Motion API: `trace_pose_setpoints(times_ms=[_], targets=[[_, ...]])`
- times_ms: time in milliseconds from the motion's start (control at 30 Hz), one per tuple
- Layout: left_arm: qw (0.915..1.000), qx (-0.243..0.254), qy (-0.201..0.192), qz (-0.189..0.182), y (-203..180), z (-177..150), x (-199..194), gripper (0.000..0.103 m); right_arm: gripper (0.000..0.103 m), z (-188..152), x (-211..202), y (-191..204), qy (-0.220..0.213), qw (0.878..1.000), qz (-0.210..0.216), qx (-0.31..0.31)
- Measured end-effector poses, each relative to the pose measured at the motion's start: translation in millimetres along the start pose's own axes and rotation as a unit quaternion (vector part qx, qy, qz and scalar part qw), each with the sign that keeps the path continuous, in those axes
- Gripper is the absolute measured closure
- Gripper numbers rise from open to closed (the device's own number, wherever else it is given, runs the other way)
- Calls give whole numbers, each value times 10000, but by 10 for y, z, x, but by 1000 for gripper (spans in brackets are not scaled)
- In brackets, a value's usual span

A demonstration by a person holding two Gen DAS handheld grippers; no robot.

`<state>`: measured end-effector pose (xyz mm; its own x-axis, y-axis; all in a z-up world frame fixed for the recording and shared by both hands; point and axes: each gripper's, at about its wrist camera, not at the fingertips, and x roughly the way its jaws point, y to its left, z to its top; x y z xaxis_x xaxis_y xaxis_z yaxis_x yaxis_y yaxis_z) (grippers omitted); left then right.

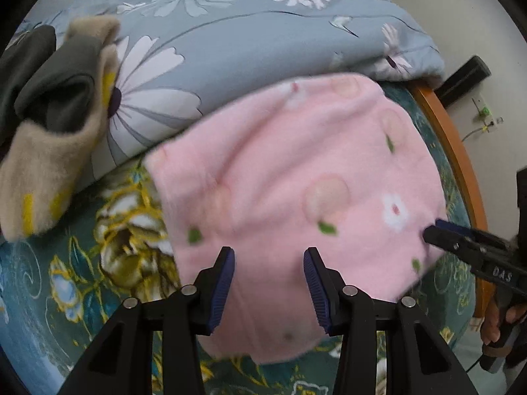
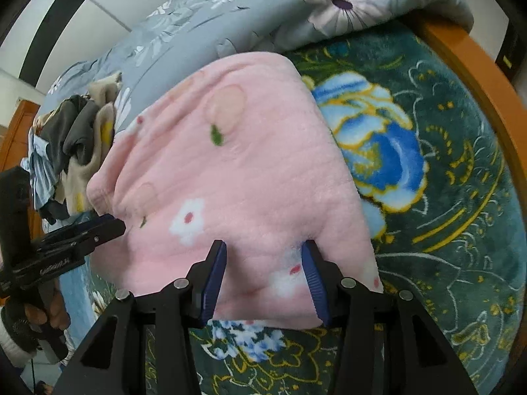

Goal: Fold clothes

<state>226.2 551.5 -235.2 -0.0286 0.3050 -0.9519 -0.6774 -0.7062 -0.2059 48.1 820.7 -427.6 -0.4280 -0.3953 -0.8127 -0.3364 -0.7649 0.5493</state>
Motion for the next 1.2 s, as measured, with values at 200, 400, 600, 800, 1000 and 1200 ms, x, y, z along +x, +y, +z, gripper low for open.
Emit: trace_pose_setpoints(times_ms=[200, 400, 600, 800, 1000, 1200], targets=[[9998, 153, 89, 20, -92, -282, 14, 54, 54, -217, 10, 4, 73, 9999, 11, 140], [9999, 75, 123, 19, -83, -226, 26, 53, 54, -321, 99, -14, 132, 9993, 13, 353], [9999, -39, 86, -122, -61, -317, -129, 41, 54, -456, -12, 38, 14, 9989, 81, 460], [9998, 169, 39, -119, -95, -475, -221, 32, 54, -810, 135, 86, 358, 9978, 104, 555], [9999, 80, 3, 76, -111, -709, -181, 18, 54, -1011, 232, 157, 428, 9970, 18, 642], [9993, 11, 130, 348, -104, -808, -64, 3, 54, -1029, 307, 254, 326, 9977, -186, 557]])
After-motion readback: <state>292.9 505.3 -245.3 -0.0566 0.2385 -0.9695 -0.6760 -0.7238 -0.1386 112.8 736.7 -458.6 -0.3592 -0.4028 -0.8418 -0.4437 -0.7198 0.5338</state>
